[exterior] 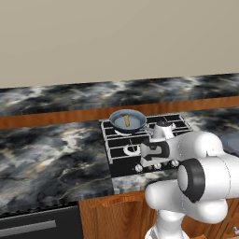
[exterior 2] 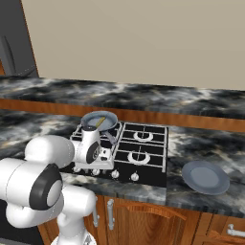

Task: Pick up the butter stick and place it in the pan. Then turn on the burner for the pan.

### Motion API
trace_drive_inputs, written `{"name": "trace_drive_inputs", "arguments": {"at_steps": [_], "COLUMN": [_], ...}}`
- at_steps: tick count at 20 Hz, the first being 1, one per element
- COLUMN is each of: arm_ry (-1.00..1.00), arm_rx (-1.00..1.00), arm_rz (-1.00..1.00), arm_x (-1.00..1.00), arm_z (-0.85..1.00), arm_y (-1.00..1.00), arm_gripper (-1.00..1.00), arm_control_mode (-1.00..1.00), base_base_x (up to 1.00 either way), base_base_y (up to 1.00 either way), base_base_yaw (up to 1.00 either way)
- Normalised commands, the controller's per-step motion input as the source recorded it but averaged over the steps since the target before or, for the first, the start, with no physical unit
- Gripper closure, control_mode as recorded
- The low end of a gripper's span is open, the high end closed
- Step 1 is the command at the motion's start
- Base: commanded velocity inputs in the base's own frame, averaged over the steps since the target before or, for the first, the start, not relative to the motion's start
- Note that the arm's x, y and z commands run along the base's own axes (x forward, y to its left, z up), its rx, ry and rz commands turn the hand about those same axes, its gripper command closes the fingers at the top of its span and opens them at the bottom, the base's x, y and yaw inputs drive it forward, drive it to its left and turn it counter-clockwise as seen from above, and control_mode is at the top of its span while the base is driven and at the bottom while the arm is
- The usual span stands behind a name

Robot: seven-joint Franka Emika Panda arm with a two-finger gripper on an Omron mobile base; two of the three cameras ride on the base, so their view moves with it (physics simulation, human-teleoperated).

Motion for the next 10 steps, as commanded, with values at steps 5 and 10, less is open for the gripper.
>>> {"name": "trace_drive_inputs", "arguments": {"at_steps": [5,10], "arm_ry": [0.0,0.0], "arm_rx": [0.0,0.0], "arm_rz": [0.0,0.0], "arm_x": [0.0,0.0], "arm_z": [-0.01,0.0], "arm_y": [0.0,0.0], "arm_gripper": [1.0,1.0], "arm_control_mode": [-1.0,-1.0], "base_base_x": [0.0,0.0], "base_base_y": [0.0,0.0], "base_base_yaw": [0.0,0.0]}}
